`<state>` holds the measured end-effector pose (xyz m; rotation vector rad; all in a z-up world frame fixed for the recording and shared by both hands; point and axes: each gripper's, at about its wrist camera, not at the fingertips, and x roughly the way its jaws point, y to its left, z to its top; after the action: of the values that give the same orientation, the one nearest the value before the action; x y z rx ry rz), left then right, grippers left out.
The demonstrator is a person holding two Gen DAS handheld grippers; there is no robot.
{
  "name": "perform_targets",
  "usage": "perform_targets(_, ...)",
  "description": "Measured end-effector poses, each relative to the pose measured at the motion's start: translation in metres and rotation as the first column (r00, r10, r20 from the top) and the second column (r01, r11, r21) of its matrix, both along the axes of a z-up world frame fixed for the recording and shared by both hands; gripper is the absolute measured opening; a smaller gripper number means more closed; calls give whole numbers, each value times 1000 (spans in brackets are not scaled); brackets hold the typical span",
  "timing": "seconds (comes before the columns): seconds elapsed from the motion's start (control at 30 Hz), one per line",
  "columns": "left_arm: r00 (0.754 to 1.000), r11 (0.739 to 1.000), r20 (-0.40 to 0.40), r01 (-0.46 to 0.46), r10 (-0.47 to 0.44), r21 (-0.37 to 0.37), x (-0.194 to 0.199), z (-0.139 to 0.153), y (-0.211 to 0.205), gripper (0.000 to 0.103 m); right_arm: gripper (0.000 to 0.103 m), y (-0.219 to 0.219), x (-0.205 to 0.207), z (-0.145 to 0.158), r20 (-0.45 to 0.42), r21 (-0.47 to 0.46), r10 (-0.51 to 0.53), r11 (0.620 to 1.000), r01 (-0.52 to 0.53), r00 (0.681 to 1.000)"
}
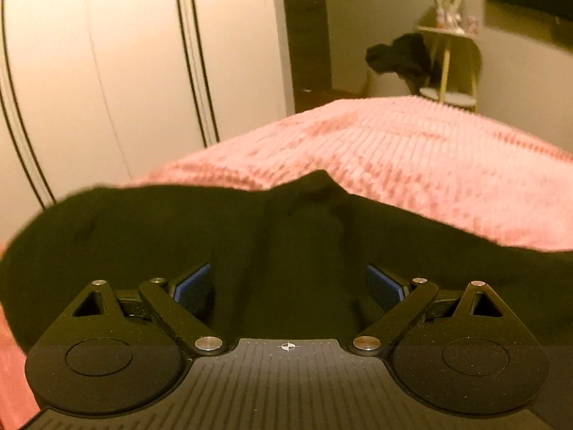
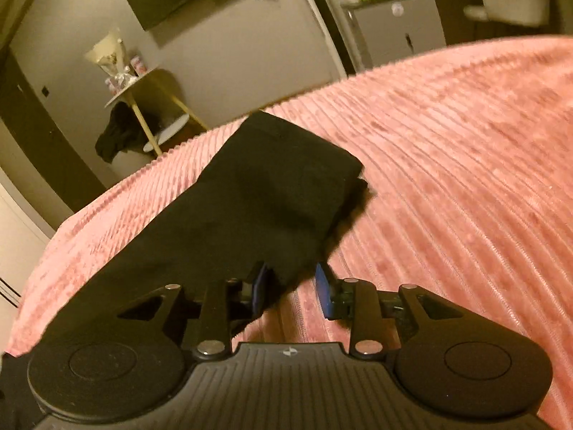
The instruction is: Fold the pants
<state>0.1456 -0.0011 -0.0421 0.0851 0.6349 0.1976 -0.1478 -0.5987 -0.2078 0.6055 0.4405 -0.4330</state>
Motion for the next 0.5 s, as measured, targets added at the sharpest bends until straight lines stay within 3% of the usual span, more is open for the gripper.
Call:
perform_targets(0.07, 1000, 999, -20, -18, 18, 45, 10, -9, 4, 97, 30, -5, -16, 9, 0, 18, -8, 1000, 8, 1000)
perform_targets(0.13, 994, 995, -92, -56, 64, 85, 22, -24, 18, 103, 31, -10, -20, 11, 10, 60, -19, 998, 19, 1000)
perform_targets(0.17, 995, 996, -76, -56, 61, 68, 22, -25, 28, 103, 33, -17, -23, 16, 19, 78, -34, 996, 32, 999)
perform_targets(0.23, 989, 990, -73, -124, 129, 68, 22, -20, 40, 103, 44, -30, -32, 17, 43, 114, -66, 992, 61, 997)
perform_targets(0.33, 981, 984, -84, -176, 174, -28, 13, -9, 51, 103, 50, -52, -44, 13, 100, 223, -71, 974, 47, 993)
perform_targets(0.5, 994, 986, -89, -76, 63, -149, -24, 2, 33, 103, 50, -79, -36, -3, 180, 365, -102, 931, 30, 978)
